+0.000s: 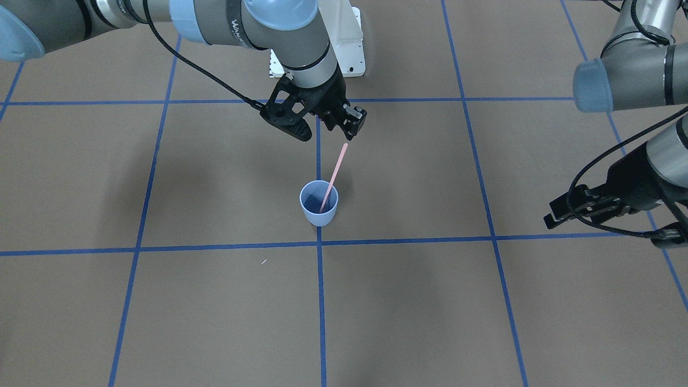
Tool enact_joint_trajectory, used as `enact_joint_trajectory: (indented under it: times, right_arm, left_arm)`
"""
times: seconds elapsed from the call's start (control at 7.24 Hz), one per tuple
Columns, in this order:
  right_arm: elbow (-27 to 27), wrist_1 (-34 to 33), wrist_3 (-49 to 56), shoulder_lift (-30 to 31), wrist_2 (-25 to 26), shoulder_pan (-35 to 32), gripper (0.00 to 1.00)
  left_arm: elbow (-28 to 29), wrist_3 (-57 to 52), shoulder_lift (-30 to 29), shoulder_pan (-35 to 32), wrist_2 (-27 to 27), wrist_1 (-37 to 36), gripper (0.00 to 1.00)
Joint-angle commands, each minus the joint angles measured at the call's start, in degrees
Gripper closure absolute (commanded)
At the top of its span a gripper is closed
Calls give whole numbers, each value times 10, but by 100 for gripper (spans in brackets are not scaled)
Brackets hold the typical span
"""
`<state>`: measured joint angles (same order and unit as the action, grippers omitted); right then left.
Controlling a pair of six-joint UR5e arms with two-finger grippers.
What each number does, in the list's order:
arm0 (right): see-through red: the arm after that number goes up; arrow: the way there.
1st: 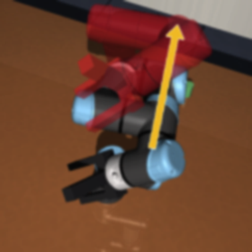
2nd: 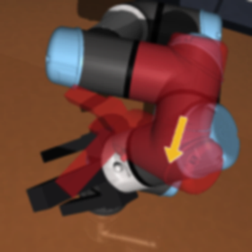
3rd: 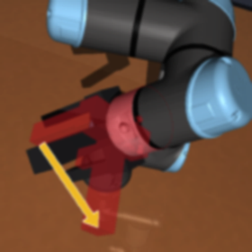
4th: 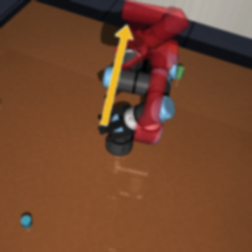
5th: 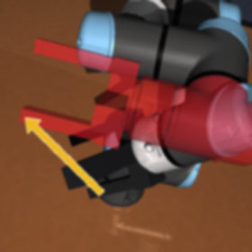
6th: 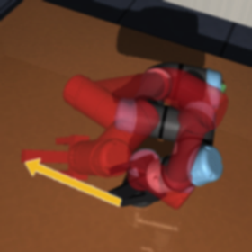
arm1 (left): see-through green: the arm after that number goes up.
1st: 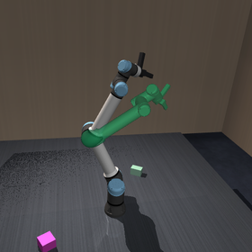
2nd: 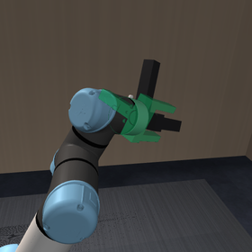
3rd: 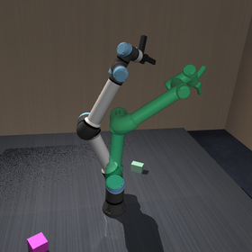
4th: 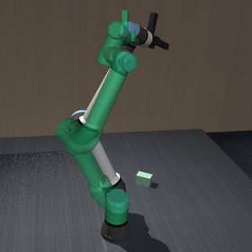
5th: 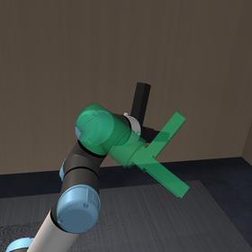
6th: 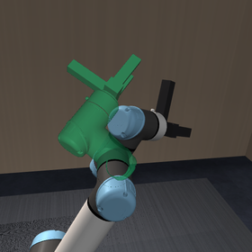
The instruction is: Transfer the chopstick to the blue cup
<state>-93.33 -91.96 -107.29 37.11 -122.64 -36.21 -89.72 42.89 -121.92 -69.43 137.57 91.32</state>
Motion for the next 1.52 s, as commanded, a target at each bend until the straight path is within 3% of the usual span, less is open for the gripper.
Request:
enact_joint_trajectory:
  times: [0.0,0.28,0.41,0.55,0.83,0.97,1.24,1.38]
  right_arm:
    - [-14,11,27,0,-3,-37,0]
    - [-52,5,128,38,-11,-109,0]
    - [-90,4,209,97,-21,-151,0]
    - [-112,-16,304,149,-48,-199,0]
    - [-160,-105,593,245,-50,-259,0]
    - [-176,-110,684,309,-53,-292,0]
    - [-159,-111,914,425,-72,-392,0]
    - [-115,-129,969,448,-88,-442,0]
  left_arm:
    - [2,-2,0,-1,0,0,2]
    - [4,-51,3,-22,-2,-1,2]
    - [8,-106,22,-46,-2,-1,2]
    - [22,-181,35,-75,-1,-1,2]
    - [44,-270,74,-133,0,-1,2]
    - [69,-348,91,-164,-2,-2,2]
    - [107,-480,132,-201,-18,3,2]
    - [108,-520,157,-212,-27,6,2]
